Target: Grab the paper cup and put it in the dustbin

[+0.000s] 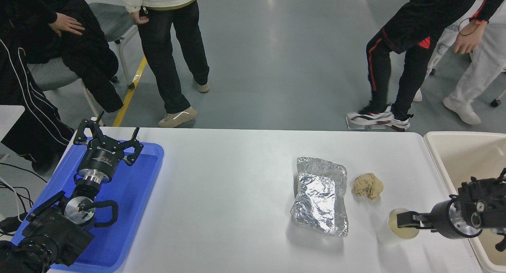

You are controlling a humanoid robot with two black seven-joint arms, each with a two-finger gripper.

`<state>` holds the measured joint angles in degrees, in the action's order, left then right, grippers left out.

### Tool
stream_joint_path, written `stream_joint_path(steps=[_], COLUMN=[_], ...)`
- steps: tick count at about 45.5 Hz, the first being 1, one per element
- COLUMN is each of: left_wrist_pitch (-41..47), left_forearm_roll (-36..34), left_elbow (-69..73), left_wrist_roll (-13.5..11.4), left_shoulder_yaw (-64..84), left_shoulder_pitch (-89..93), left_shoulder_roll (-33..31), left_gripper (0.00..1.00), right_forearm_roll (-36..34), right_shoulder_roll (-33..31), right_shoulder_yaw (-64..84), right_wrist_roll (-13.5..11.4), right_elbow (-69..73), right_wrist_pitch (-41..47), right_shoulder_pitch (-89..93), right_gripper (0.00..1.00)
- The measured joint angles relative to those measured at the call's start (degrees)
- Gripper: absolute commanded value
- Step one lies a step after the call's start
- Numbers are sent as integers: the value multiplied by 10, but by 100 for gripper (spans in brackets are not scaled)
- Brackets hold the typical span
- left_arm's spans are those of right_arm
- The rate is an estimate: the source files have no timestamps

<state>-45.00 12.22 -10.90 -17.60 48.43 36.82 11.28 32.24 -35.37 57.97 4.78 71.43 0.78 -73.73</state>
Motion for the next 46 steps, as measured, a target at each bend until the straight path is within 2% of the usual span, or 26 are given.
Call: stream_joint_path(steps=[2, 3, 4, 31, 46], left_wrist_pitch=[0, 0, 0, 0, 0], left_forearm_roll=[0, 0, 0, 0, 0], left_elbow=[0, 0, 0, 0, -1], left_wrist_roll=[0, 0, 0, 0, 1], left_shoulder_yaw=[0, 0, 0, 0, 0], left_shoulder_pitch=[0, 0, 0, 0, 1], left_shoulder_roll=[0, 0, 0, 0, 0], left_gripper=[100, 100, 100, 100, 100], right_forearm_roll=[0, 0, 0, 1, 7], right_shoulder_roll=[4, 6, 8, 20, -14], right_shoulder_yaw=[0, 0, 0, 4, 49], right_wrist_roll=[0, 0, 0, 3, 5], right_elbow=[-3, -5, -6, -10, 77], right_wrist_pitch=[-1, -1, -1, 3, 32], right_shoulder_pitch=[5, 7, 9, 4, -112], right_gripper=[19, 2, 0, 0, 0])
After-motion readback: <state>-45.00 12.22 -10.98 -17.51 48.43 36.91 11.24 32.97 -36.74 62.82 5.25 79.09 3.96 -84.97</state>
